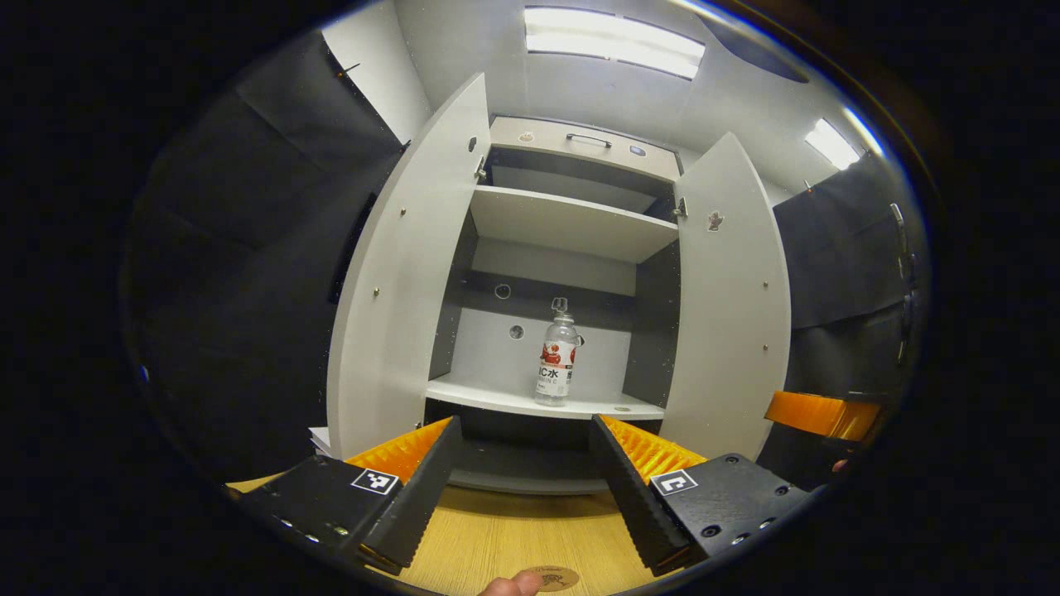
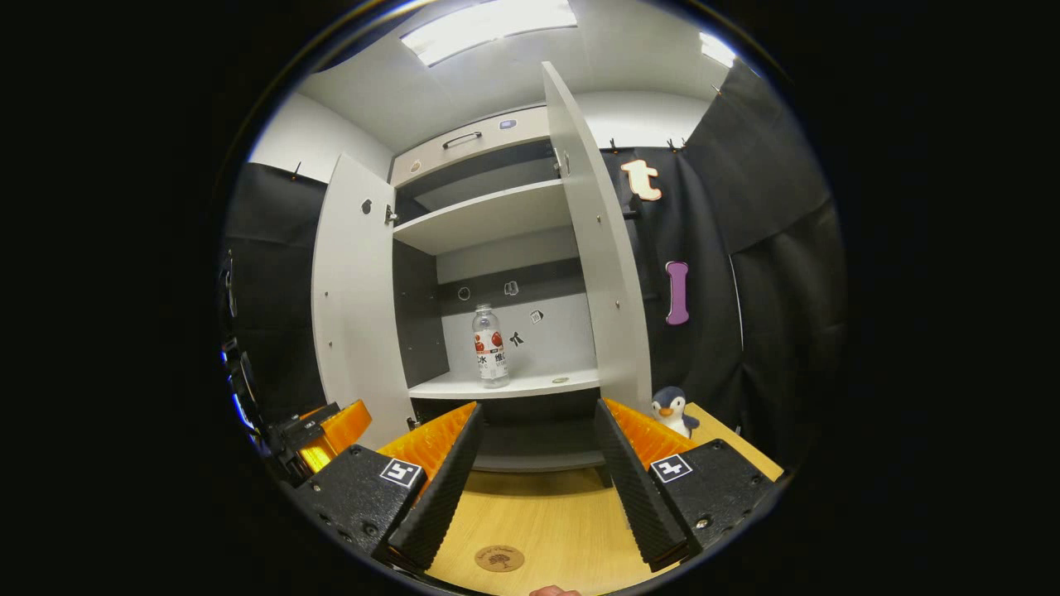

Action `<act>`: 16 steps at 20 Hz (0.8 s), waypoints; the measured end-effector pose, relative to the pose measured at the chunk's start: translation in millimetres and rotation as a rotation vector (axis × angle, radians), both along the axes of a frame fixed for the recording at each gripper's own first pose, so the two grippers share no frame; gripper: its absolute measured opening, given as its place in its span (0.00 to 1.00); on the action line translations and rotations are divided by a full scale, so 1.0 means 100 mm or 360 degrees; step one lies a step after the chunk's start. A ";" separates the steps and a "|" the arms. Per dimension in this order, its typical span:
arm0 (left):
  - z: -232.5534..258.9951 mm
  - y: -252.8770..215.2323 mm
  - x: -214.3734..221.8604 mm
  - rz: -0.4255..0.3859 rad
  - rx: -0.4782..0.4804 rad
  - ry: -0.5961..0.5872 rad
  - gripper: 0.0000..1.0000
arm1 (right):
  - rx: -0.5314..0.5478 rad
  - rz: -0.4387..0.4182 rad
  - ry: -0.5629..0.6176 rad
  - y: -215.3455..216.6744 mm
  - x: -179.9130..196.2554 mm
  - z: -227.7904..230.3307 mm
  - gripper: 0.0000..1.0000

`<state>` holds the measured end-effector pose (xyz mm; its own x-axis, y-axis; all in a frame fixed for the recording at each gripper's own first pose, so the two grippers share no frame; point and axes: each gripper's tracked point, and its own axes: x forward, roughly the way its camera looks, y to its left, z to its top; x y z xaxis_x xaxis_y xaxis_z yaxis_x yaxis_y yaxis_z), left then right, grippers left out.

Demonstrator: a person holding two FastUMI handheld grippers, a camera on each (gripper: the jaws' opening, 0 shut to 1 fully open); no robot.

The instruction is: Grasp the bottle in the cabinet with the left hand and place it on the coaster, then close the right door with the right hand and the left door with the left hand.

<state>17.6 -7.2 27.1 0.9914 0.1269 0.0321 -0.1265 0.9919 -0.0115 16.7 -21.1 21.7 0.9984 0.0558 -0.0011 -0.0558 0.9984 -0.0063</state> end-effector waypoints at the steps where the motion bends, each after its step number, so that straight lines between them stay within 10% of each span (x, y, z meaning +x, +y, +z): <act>1: 0.00 -0.01 -0.01 0.0030 0.0012 0.0005 1.00 | 0.0002 0.0012 0.0020 -0.04 0.00 -0.02 0.82; 7: -0.04 -0.26 0.00 0.0071 0.0052 0.0060 0.94 | 0.0012 0.0093 0.0091 -0.18 -0.01 -0.04 0.82; 16: 0.06 -0.51 0.87 -0.0204 -0.0010 0.0084 0.99 | 0.0002 0.0077 0.0017 -0.22 -0.03 0.07 0.82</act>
